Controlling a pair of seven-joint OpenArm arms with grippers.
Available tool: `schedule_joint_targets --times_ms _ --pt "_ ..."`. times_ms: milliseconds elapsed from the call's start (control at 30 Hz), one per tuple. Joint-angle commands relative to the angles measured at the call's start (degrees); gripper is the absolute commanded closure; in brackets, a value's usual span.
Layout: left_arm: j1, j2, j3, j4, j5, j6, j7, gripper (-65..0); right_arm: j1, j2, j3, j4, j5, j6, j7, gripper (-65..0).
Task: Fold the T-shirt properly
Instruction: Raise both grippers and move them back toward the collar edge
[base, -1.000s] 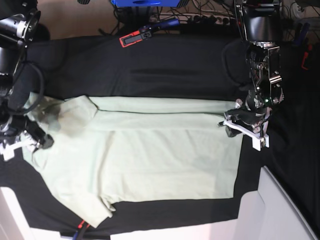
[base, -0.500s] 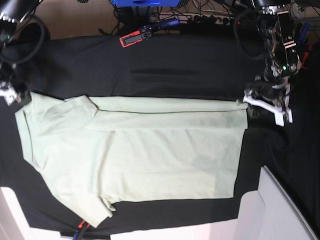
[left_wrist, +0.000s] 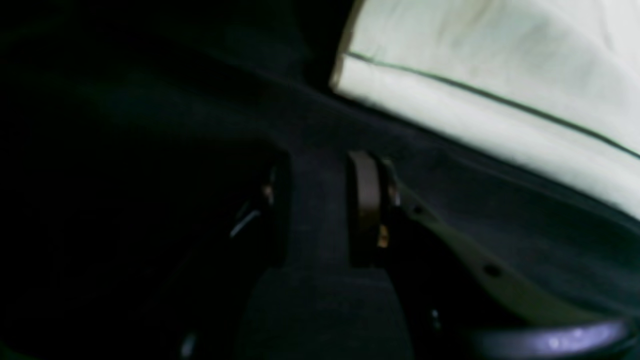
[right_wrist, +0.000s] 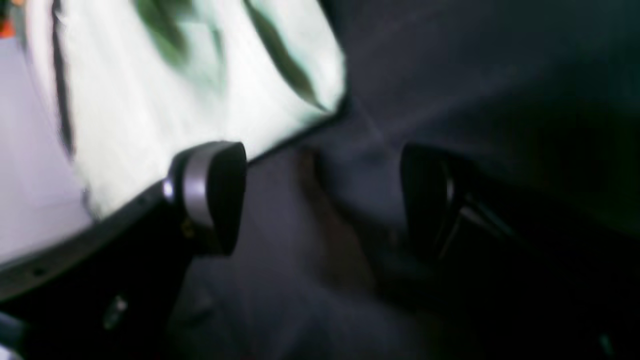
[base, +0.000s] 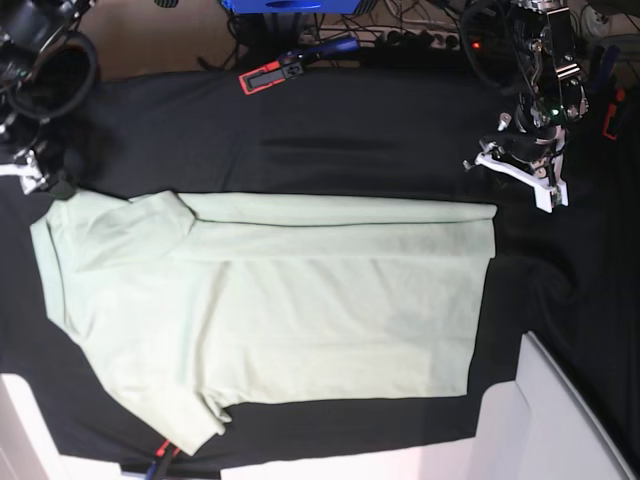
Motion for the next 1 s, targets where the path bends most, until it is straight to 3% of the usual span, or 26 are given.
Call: schedule_joint_targets --times_ms 0,167,233,367,667,867,967 --pt "-0.69 -0.48 -0.39 0.22 -0.27 -1.69 -0.91 -23.0 0.46 0.56 -0.30 -1.24 -0.64 0.36 0.83 -46.3" --pt "-1.13 0.14 -0.56 -1.63 -0.27 -3.97 -0.91 -44.2 2.83 1.44 -0.57 -4.31 -0.64 1.06 1.71 -46.3" --pt "-0.95 0.22 -0.56 -1.63 -0.27 -4.15 -0.99 -47.7 3.62 1.44 -0.65 -4.23 -0.64 1.06 1.53 -46.3" --pt "-1.13 0.22 -0.56 -1.63 -0.27 -4.15 -0.99 -47.2 4.85 1.44 -0.74 -4.23 -0.73 1.06 1.62 -46.0" --pt "-1.04 0.14 -0.56 -1.63 -0.18 -4.15 -0.99 -46.4 5.38 4.69 -0.74 -4.31 -0.73 1.06 1.53 -44.5" --pt "-1.22 0.14 -0.56 -1.63 -0.18 -4.15 -0.99 -46.4 5.29 4.43 -1.18 -4.40 -0.73 0.97 1.45 -20.7" --pt "-1.22 0.14 -0.56 -1.63 -0.18 -4.15 -0.99 -46.4 5.29 4.69 -3.91 -4.40 -0.73 0.97 1.45 -17.0"
